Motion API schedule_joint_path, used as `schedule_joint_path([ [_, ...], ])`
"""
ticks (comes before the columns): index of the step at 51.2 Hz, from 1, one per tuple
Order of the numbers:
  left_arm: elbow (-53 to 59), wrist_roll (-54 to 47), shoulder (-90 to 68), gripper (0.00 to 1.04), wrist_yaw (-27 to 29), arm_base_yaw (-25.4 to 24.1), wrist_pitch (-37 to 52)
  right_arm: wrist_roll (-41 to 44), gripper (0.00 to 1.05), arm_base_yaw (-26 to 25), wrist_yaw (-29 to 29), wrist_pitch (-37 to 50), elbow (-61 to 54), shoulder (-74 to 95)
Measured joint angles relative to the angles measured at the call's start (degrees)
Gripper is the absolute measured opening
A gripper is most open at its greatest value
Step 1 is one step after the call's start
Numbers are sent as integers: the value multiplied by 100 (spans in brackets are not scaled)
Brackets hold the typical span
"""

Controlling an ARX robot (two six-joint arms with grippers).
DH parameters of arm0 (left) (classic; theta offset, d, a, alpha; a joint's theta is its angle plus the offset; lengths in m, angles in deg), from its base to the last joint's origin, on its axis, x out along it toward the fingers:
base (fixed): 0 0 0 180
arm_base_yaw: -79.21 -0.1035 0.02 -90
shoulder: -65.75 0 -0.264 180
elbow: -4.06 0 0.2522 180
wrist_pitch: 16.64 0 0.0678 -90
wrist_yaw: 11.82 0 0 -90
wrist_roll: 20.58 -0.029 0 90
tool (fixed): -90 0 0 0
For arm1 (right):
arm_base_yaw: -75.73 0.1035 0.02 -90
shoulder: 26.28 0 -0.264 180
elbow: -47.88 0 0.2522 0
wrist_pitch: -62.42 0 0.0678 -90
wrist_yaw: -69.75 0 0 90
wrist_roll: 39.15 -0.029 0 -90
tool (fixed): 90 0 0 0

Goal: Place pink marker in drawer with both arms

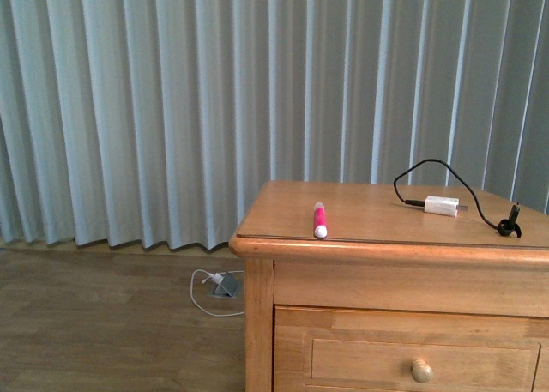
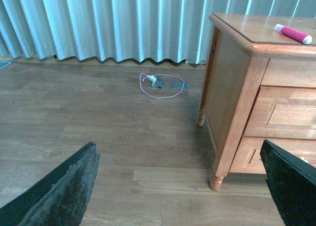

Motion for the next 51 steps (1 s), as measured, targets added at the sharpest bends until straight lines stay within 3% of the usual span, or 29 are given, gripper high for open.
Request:
schedule_joint_path([
  [51,0,0,0,99,0,0,0,0,96,0,0,0,0,0],
])
